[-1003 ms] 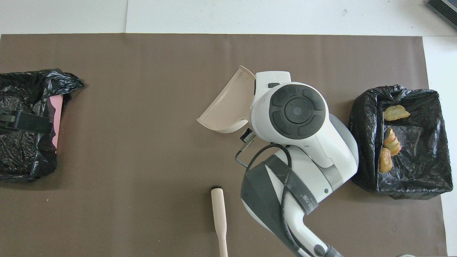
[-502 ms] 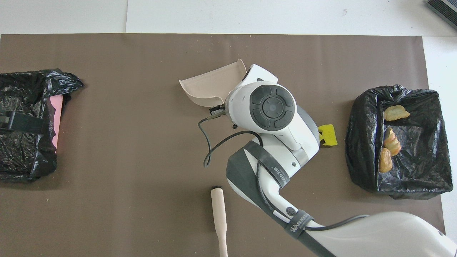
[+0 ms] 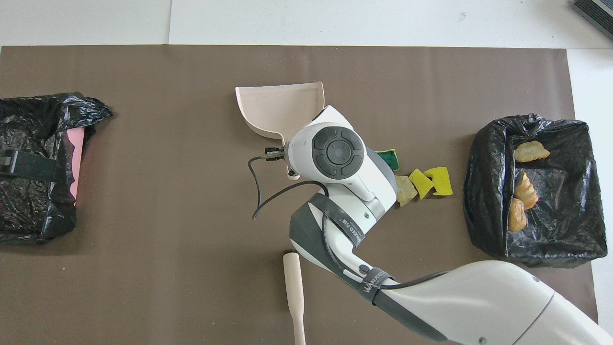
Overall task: Sweep and dump trash in bin
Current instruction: 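Bring the empty dustpan back to the mat center with the right gripper, then set down the dustpan and withdraw the right gripper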
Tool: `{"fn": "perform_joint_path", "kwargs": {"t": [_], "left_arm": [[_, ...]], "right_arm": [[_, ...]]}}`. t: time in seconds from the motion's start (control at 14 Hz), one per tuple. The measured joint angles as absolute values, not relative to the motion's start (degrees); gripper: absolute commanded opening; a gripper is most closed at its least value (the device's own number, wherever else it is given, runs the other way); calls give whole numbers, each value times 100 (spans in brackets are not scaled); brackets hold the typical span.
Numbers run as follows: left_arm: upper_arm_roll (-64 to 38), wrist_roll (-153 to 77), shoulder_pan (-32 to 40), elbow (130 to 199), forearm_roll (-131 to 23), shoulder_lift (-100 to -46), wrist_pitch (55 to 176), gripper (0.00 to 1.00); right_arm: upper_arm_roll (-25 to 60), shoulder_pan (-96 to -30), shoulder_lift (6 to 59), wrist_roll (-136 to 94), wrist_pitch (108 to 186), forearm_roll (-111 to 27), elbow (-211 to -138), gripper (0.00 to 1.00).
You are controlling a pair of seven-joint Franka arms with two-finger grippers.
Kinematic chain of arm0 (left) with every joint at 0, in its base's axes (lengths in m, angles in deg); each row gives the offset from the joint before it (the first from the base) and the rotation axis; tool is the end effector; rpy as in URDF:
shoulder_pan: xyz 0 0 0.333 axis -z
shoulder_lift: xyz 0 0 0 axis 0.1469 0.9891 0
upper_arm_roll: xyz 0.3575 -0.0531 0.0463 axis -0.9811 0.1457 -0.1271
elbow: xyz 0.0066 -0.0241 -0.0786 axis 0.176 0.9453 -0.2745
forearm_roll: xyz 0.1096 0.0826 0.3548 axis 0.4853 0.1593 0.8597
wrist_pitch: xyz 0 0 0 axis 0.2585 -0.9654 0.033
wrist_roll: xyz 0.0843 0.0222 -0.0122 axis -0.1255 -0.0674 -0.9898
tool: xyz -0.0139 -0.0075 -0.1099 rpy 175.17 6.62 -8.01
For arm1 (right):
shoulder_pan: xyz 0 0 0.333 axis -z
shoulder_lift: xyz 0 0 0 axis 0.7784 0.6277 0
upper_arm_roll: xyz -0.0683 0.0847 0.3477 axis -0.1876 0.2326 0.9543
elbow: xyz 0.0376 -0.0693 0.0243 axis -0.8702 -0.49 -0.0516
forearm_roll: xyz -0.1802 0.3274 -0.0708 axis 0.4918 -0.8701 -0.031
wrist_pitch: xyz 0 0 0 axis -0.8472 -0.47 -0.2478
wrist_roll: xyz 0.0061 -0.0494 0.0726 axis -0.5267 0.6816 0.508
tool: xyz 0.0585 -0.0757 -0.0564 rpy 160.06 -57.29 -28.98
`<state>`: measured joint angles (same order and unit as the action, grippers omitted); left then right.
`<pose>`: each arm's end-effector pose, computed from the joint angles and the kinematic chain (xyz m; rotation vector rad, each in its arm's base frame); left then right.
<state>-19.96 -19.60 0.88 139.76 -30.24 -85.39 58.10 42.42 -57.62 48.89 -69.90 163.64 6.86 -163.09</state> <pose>0.5045 -0.0499 0.7269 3.1051 -0.2348 -0.0142 0.6064 0.3862 0.4186 -2.9372 -0.0759 -0.2969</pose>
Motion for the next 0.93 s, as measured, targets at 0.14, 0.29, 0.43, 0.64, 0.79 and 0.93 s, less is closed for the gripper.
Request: {"fn": "perform_joint_path", "kwargs": {"t": [0.14,0.29,0.43,0.64,0.79,0.93], "left_arm": [[-1983,-1961,94,13976,-3024,-8540,5808,100],[-1984,-1963,95,13976,-3024,-8540,5805,100],[-1983,-1964,96,13976,-3024,-8540,5804,100],[-1975,-1969,110,13976,-3024,-8540,5804,100],[-1971,-1972,114,13976,-3024,-8540,5803,100],[-1970,-1980,120,13976,-3024,-8540,5822,100]], "right_arm": [[4242,-5756,4929,-6991,16378,686,-16343,100],[4243,-5755,4925,-6990,16401,687,-16328,100],[4247,-5717,4846,-6990,16405,687,-16298,100],[4583,-5397,4339,-6950,15491,392,-16264,100],[4902,-5261,3845,-6892,14580,31,-16265,100],[5070,-5329,3437,-6893,13942,-267,-16393,100]]}}
